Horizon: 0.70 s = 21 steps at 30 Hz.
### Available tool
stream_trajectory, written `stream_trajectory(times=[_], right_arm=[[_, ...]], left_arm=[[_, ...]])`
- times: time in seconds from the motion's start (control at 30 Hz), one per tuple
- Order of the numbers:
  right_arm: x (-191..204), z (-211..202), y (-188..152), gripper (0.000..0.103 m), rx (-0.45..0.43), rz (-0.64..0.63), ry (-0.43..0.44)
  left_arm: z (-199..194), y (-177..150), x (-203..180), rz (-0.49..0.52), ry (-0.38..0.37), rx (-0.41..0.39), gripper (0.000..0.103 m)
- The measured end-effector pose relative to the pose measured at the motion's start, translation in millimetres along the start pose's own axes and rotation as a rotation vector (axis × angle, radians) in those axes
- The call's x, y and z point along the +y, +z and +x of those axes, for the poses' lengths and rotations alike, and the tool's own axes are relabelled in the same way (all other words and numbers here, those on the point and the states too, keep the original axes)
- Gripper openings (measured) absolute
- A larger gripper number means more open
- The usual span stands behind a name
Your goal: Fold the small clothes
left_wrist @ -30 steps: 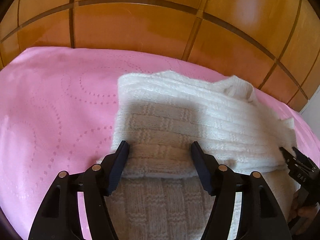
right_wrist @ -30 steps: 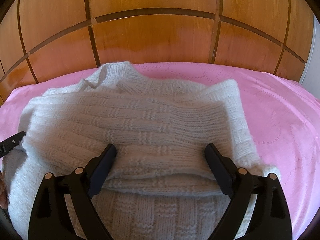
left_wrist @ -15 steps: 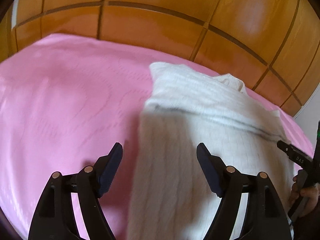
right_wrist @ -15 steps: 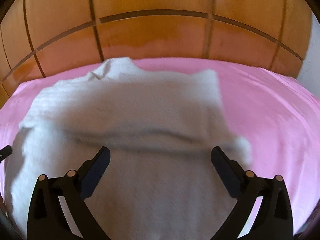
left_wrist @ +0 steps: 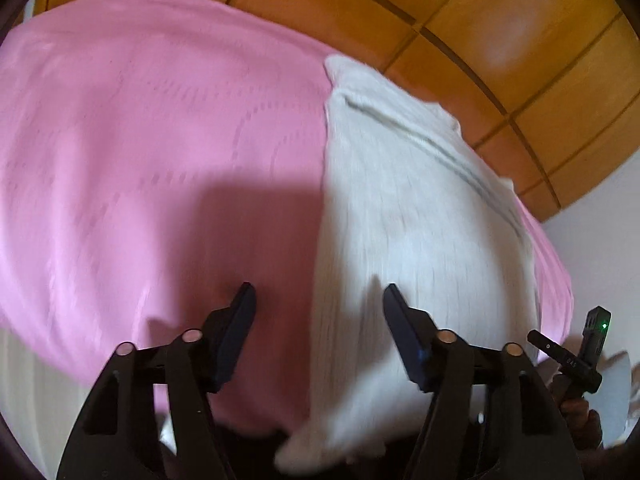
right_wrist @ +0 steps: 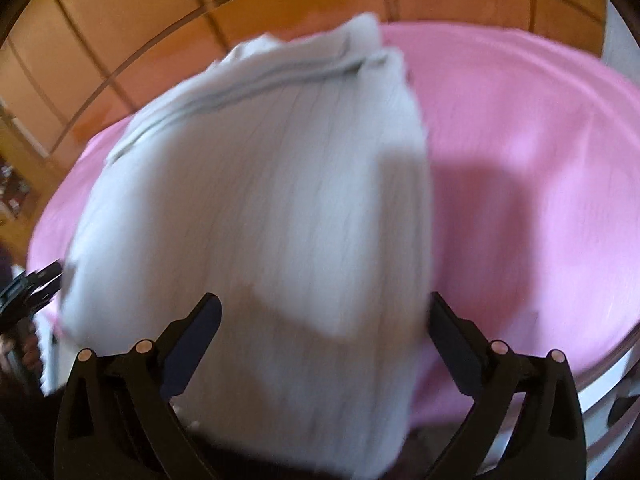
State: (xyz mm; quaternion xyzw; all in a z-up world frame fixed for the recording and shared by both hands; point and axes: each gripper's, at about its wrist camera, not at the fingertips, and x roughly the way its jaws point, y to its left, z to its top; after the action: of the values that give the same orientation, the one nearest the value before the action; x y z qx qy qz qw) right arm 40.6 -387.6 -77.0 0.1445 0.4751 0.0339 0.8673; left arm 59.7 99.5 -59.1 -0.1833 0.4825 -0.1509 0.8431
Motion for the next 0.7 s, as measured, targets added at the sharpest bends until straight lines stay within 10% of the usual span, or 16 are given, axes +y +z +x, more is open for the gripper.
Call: stream_trajectory(times=[0.23, 0.37, 0.7], right_arm=[[-12, 4, -47, 0.046, 0.130, 0.116, 0.102], [-8, 5, -42, 0.015, 0.166, 0.104, 0.143], [17, -37, 29, 0.013, -0.043, 0.164, 0.379]], left_arm=[[-1, -39, -8, 0.060, -0.067, 0.148, 0.049], [10, -43, -22, 0.155, -0.047, 0.221, 0.007], [-22, 19, -35, 0.040, -0.287, 0.064, 0.005]])
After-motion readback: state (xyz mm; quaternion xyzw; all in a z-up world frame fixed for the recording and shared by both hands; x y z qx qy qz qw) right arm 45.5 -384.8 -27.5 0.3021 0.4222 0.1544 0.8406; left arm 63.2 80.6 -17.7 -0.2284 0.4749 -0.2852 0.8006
